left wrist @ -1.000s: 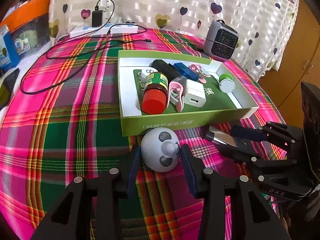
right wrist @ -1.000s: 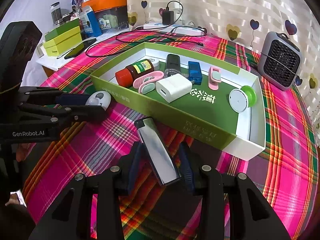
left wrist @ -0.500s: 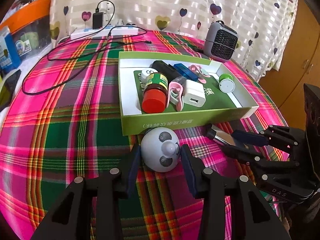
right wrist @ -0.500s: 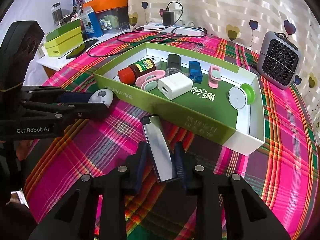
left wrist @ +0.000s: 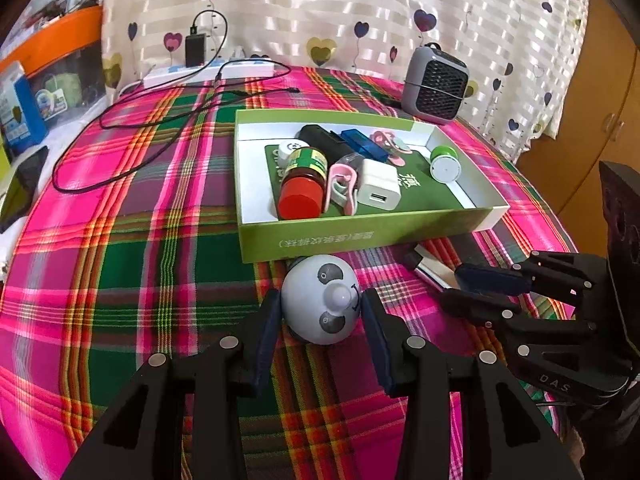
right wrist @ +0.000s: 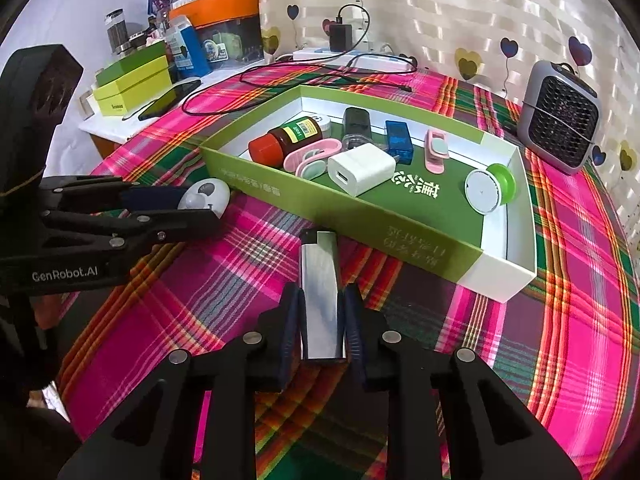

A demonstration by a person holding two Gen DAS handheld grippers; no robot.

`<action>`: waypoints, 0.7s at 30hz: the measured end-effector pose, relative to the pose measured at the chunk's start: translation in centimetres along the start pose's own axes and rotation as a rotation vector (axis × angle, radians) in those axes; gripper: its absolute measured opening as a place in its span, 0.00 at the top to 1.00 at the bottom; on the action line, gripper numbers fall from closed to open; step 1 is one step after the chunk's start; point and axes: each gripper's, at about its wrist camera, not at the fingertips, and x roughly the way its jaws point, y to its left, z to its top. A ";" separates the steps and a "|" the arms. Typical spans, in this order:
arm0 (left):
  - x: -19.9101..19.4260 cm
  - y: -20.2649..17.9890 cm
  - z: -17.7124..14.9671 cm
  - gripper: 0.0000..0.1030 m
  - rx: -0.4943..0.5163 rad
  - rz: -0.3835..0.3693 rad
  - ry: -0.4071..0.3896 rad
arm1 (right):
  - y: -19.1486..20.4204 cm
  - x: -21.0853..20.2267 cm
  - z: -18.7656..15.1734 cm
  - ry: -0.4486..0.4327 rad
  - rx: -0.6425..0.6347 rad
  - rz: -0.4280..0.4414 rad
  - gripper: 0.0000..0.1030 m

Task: Organize rigid objects
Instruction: 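Grasp the silver-white stick with the right tool while the left tool lifts the round gadget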

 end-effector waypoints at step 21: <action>-1.6 -1.5 -0.7 0.62 0.034 0.000 -0.023 | 0.0 -2.0 -0.9 -0.059 0.071 0.034 0.77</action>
